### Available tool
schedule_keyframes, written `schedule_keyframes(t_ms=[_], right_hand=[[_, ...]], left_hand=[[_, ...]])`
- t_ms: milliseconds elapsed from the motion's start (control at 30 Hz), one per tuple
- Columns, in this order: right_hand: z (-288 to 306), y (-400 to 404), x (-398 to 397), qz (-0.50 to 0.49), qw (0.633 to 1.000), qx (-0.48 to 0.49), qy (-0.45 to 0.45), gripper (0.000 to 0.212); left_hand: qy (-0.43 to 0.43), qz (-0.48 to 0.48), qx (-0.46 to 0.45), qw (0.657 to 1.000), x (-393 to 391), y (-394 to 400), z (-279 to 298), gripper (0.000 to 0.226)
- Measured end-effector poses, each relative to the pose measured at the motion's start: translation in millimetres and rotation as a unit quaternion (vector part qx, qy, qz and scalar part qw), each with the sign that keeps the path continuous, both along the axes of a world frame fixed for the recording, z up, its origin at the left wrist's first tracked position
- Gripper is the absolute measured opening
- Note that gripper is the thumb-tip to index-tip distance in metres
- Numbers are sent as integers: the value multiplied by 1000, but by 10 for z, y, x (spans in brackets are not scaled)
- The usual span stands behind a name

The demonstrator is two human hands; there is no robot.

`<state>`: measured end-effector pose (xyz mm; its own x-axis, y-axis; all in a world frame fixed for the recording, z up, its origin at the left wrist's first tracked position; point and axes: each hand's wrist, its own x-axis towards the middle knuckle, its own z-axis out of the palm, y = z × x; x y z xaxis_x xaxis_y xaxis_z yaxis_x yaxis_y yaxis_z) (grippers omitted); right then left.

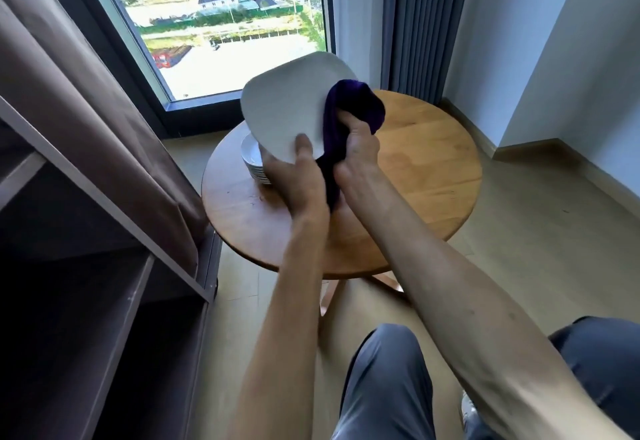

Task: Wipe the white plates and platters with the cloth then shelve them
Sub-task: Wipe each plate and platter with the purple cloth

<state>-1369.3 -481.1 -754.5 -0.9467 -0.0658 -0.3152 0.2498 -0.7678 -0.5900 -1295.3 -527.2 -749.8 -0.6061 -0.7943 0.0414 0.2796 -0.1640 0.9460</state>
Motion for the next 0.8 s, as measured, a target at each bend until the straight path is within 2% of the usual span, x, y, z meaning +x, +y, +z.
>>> schedule_keyframes(t_ms=[33, 100, 167, 233, 267, 300, 367, 400, 567, 633, 733, 800], right_hand=[[-24, -11, 16, 5, 1000, 12, 7, 34], [-40, 53, 5, 0, 999, 22, 28, 28], [-52, 205, -89, -11, 998, 38, 54, 25], [-36, 394, -192, 12, 988, 118, 99, 24], [-16, 460, -227, 35, 971, 198, 133, 22], [20, 501, -254, 53, 938, 295, 172, 21], [118, 507, -291, 57, 856, 452, 246, 26], [172, 490, -307, 46, 824, 495, 272, 31], [421, 379, -277, 6, 730, 581, 360, 41], [470, 324, -223, 14, 704, 597, 384, 45], [533, 204, -127, 35, 689, 577, 437, 46], [566, 100, -57, 25, 673, 575, 465, 47]], left_hand=[[8, 21, -2, 1000, -19, 51, -58, 51], [12, 19, -39, 999, -23, -66, -53, 42], [4, -40, -130, 991, 49, -378, 48, 31], [-16, -126, -231, 965, 118, -713, 216, 27], [-27, -158, -260, 952, 150, -829, 309, 27], [-34, -181, -270, 945, 164, -915, 383, 27], [-36, -198, -249, 947, 140, -1018, 447, 26], [-38, -208, -228, 950, 131, -1045, 449, 26], [-9, -225, -159, 961, 151, -980, 334, 44], [-16, -238, -184, 954, 152, -921, 317, 47], [-32, -314, -282, 906, 184, -801, 261, 29], [-37, -291, -293, 910, 234, -782, 218, 31]])
